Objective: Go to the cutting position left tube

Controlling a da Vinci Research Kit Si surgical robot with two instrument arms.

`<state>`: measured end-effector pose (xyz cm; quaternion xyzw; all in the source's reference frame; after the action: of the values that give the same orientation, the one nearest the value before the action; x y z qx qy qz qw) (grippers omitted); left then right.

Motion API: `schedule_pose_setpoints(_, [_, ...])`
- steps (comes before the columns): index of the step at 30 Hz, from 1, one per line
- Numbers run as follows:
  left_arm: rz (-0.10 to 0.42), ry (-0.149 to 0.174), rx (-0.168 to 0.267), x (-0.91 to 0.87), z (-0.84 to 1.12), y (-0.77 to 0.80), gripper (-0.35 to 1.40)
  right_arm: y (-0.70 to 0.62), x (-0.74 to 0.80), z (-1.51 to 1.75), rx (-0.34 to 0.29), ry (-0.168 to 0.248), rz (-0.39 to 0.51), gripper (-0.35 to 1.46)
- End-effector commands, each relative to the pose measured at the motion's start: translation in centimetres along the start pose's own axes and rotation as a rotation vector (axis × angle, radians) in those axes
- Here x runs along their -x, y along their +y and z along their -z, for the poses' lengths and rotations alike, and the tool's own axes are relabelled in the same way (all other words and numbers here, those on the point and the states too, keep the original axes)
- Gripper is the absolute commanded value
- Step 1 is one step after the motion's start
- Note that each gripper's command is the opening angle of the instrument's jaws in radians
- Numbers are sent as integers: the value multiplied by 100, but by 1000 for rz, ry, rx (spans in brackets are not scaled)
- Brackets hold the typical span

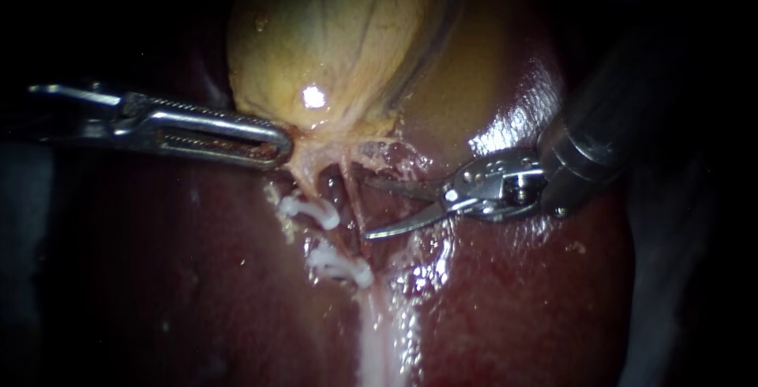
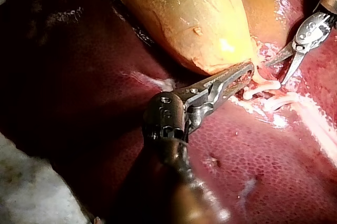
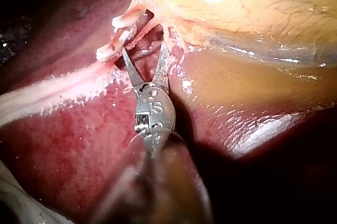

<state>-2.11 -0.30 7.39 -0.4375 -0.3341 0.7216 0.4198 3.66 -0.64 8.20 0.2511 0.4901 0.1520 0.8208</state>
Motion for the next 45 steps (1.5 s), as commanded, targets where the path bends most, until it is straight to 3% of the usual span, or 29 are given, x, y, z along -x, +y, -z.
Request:
schedule_pose_setpoints(1, [0, 0, 0, 0, 0, 0, -35, 0, 0, 0, 0, 0, 0, 143])
schedule_pose_setpoints(27, [0, 0, 0, 0, 0, 0, -35, -2, -1, 0, -4, 0, 1, 143])
schedule_pose_setpoints(45, [0, 0, 0, 0, 1, 0, -35, -25, -5, 5, -27, 2, 9, 143])
